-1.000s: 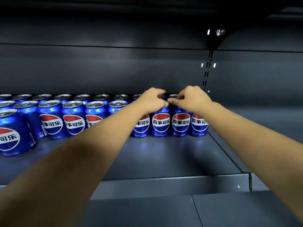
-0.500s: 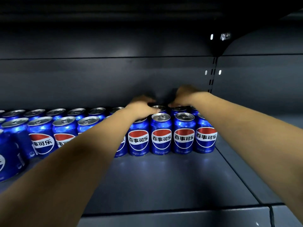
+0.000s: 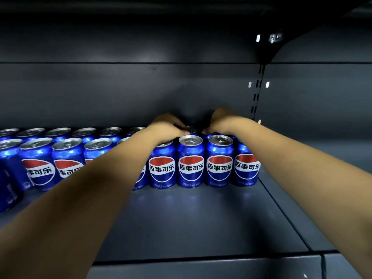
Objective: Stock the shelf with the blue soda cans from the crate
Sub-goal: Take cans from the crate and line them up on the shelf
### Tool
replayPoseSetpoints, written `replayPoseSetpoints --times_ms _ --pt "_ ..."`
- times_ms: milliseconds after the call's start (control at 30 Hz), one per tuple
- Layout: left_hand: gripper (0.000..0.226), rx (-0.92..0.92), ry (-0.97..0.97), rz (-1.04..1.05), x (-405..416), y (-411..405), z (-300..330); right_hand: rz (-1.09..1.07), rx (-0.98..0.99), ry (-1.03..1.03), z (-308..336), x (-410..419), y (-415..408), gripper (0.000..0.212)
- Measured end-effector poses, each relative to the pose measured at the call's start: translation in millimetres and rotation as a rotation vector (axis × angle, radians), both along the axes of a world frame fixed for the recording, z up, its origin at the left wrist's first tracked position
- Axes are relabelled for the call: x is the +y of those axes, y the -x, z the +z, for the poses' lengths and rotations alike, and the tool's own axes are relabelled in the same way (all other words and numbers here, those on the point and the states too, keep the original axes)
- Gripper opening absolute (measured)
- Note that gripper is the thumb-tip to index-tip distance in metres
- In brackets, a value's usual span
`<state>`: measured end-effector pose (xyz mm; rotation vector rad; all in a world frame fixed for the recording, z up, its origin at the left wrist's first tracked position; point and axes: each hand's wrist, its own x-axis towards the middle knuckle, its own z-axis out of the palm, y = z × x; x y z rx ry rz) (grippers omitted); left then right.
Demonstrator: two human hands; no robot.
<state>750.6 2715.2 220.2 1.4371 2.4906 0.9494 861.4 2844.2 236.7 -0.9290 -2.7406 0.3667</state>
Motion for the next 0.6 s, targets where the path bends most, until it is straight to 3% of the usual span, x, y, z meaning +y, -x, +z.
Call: replayPoseSetpoints --times_ms 100,167,300,467,600 --pt "0.029 -0.248 -0.178 -0.002 -2 2 6 0.066 0.010 0.058 8 -4 -15 0.047" --pt "0.026 -0.258 -0.266 -0.001 0 -1 12 0.094 0.055 0.090 15 -4 -30 0.045" --pt "0.027 -0.100 -0.186 -0.120 19 -32 23 0.061 0.050 0.079 26 -2 -60 0.039" --pt "0.045 0.270 0.108 -0.297 44 -81 20 -0.153 -0.034 -0.001 17 2 -88 0.065" --pt "0.028 0.462 0.157 -0.320 48 -94 11 -0.182 0.056 0.042 -1 0 -93 0.043"
